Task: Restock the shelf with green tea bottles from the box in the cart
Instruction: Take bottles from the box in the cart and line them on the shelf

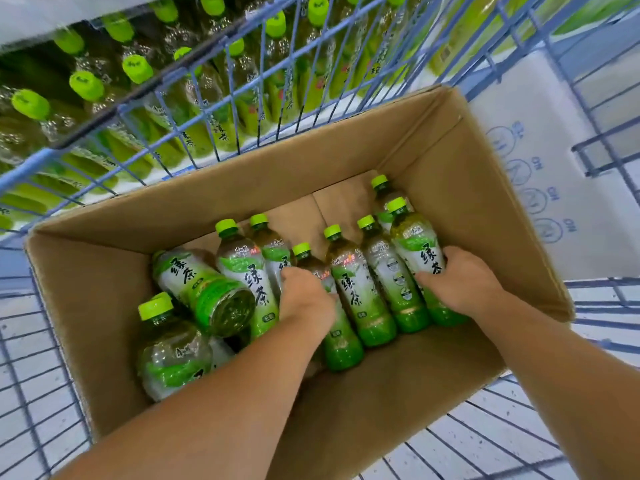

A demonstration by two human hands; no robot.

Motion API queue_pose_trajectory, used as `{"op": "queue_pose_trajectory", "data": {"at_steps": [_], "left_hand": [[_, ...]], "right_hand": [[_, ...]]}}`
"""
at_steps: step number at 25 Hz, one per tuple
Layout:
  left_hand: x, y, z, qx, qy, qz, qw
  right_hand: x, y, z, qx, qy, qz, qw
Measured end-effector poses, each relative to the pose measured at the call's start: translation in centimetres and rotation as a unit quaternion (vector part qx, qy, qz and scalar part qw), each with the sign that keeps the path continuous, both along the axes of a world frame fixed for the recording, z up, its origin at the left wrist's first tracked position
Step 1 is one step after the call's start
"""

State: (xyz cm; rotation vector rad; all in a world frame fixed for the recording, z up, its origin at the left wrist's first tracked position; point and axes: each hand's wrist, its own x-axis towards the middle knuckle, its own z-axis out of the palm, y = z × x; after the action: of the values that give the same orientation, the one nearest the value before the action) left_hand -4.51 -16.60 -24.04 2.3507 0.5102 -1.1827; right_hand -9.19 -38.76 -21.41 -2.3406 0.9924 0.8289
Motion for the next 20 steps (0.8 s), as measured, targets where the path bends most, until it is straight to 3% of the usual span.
{"op": "queue_pose_trajectory", "data": {"at_steps": [4,9,14,18,20], "left_hand": [[2.3,-0.2,-0.6,-0.007,-0.004,-0.108,0.994],[5.1,-0.1,-0.9,0.0,0.075,-0.056,0.996],[3.5,1.1,0.7,0.051,-0.028,-0.055,0.997],[-0.3,2.3,2.4,-0.094,-0.138,-0.039,0.985],[-1.3,2.1,3.1,-0.188,-0.129,-0.051,0.972]], "right_hand": [[-0.1,-0.4,-0.6,0.0,-0.005,0.001,1.0],[-0.1,0.1,-1.3,0.003,-0.01,-0.007,1.0],[-0.5,0.1,-0.8,0.017,-0.017,-0.008,1.0],[-0.4,0.5,0.3,0.065,-0.029,-0.043,0.997],[-0.4,1.2,1.2,0.102,-0.038,-0.085,0.99]]}}
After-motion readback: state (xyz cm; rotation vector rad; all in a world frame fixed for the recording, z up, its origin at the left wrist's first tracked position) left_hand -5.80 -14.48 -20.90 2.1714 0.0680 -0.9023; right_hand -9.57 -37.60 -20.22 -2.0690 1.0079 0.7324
